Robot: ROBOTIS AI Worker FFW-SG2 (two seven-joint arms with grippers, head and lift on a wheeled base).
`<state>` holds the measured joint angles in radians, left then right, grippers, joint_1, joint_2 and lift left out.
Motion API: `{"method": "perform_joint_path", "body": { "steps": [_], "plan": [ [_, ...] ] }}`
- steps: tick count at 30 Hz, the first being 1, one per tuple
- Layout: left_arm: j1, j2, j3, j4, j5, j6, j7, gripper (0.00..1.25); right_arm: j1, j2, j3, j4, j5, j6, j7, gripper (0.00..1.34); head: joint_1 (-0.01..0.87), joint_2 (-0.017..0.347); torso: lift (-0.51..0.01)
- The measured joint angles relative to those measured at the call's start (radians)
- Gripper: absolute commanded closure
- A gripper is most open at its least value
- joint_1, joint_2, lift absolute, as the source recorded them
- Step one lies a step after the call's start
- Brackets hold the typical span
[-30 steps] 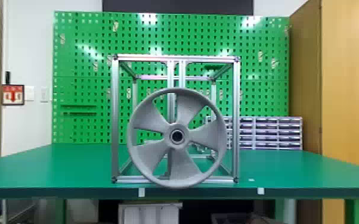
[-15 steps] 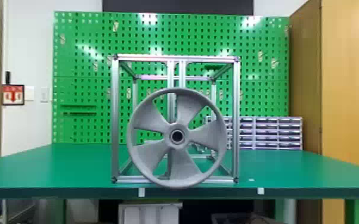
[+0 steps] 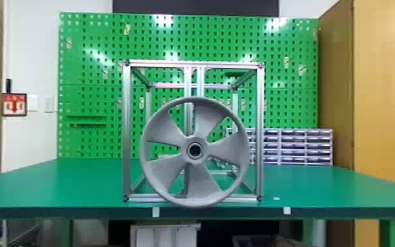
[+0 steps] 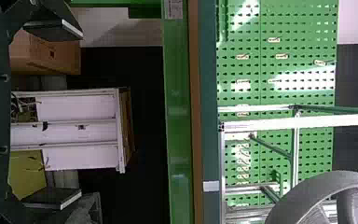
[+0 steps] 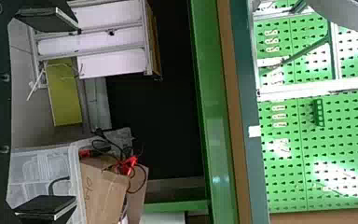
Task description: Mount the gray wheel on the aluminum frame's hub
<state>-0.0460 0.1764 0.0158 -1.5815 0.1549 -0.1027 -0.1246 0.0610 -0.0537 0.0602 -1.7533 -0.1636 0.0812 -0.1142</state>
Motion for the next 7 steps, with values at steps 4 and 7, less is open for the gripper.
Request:
{"method": "perform_joint_path", "body": {
  "steps": [4,7],
  "plan": [
    [0.000,0.000,0.002,0.000,0.000,0.000,-0.001,0.11,0.000,0.000,0.000,0.000,-0.002,0.000,0.000,0.00,-0.005,0.006,-0.499],
    [0.000,0.000,0.002,0.000,0.000,0.000,-0.001,0.11,0.000,0.000,-0.001,0.000,-0.002,0.000,0.000,0.00,-0.005,0.006,-0.499]
  ]
}}
